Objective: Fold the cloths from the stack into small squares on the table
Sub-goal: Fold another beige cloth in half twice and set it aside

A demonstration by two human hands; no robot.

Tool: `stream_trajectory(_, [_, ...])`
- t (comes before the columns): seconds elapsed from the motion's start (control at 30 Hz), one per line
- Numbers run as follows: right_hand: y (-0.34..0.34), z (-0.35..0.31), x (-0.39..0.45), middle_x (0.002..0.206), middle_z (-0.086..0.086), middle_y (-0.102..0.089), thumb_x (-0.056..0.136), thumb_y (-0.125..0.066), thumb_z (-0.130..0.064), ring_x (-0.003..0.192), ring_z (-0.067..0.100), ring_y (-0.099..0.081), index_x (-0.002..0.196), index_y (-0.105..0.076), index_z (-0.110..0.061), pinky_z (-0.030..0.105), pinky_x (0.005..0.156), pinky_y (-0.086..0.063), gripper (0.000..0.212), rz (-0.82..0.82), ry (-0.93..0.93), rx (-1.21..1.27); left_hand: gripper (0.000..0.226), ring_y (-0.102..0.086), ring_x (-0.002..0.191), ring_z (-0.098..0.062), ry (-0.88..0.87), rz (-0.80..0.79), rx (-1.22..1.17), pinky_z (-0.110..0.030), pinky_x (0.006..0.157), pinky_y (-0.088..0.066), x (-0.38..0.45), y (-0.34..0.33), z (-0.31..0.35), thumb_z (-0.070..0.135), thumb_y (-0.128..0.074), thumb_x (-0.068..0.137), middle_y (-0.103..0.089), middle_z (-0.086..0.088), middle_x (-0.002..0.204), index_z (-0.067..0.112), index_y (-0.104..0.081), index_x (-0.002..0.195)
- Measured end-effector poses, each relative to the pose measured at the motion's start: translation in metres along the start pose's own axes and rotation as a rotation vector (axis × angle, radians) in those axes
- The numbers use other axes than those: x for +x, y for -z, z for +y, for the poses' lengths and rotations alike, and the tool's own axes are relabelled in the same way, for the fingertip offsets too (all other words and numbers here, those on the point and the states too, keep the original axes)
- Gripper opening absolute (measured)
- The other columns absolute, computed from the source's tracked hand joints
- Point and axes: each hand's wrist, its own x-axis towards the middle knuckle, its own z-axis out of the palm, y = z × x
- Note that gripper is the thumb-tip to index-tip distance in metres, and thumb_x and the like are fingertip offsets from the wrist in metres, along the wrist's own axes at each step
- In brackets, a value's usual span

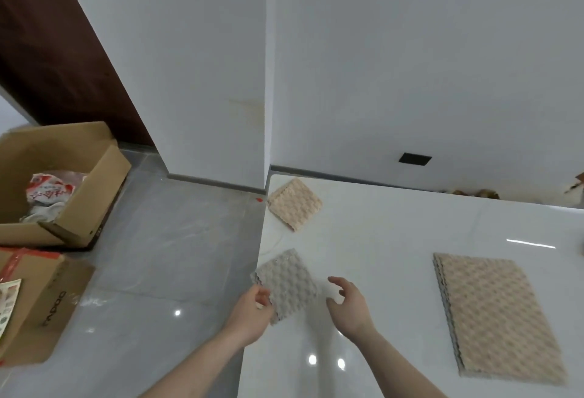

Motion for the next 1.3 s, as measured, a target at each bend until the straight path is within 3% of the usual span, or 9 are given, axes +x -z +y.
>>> stream_trajectory(0.13, [0.036,0.036,-0.030,0.133,-0.015,-0.054,0.091,-0.059,-0.017,0.125,0.010,-0.053,0.132,-0.056,-0.036,0.027,0.100,-0.047,0.046,0.068,-0.006,0.060,0.016,-0.060,0.081,-0.005,-0.120,-0.018,0.037,-0.012,0.065,-0.046,-0.023,-0.015,0.027,0.017,-0.065,0.090,-0.067,0.006,0.098,0.031,-0.062,0.097])
stream_trajectory(0.33, [0.091,0.089,-0.069,0.132,-0.019,-0.054,0.092,-0.060,-0.016,0.122,0.007,-0.053,0.128,-0.057,-0.039,0.027,0.101,-0.045,0.042,0.075,0.089,0.101,0.019,-0.064,0.087,-0.002,-0.229,-0.054,0.067,-0.013,0.068,-0.045,-0.086,-0.075,0.076,0.028,-0.065,0.091,-0.063,0.018,0.106,0.031,-0.064,0.110])
stream_trajectory(0.6, [0.162,0.149,-0.121,0.130,-0.021,-0.057,0.093,-0.063,-0.014,0.117,0.006,-0.057,0.125,-0.059,-0.037,0.026,0.097,-0.048,0.040,0.115,0.177,0.148,0.029,-0.061,0.100,0.002,-0.307,-0.132,0.121,-0.024,0.090,-0.054,-0.175,-0.165,0.101,0.038,-0.061,0.089,-0.054,0.023,0.122,0.037,-0.062,0.119])
stream_trajectory(0.77, [0.196,0.179,-0.151,0.126,-0.023,-0.060,0.093,-0.063,-0.011,0.116,0.005,-0.058,0.126,-0.061,-0.033,0.025,0.095,-0.047,0.039,0.169,0.142,0.213,0.027,-0.062,0.099,0.001,-0.347,-0.186,0.158,-0.023,0.087,-0.055,-0.187,-0.197,0.109,0.038,-0.060,0.090,-0.053,0.022,0.122,0.038,-0.062,0.117])
stream_trajectory(0.93, [0.228,0.215,-0.175,0.122,-0.029,-0.060,0.091,-0.066,-0.024,0.111,-0.003,-0.059,0.122,-0.060,-0.040,0.024,0.092,-0.050,0.035,0.168,0.120,0.136,0.029,-0.061,0.100,-0.002,-0.372,-0.238,0.219,-0.027,0.088,-0.056,-0.187,-0.232,0.125,0.036,-0.060,0.091,-0.054,0.019,0.123,0.034,-0.062,0.119])
stream_trajectory(1.3, [0.303,0.291,-0.170,0.127,-0.020,-0.060,0.092,-0.065,-0.020,0.113,0.006,-0.058,0.127,-0.059,-0.036,0.022,0.091,-0.044,0.040,0.152,0.132,0.026,0.031,-0.059,0.101,-0.004,-0.394,-0.204,0.292,-0.028,0.095,-0.052,-0.200,-0.327,0.156,0.036,-0.059,0.092,-0.052,0.014,0.124,0.032,-0.060,0.123])
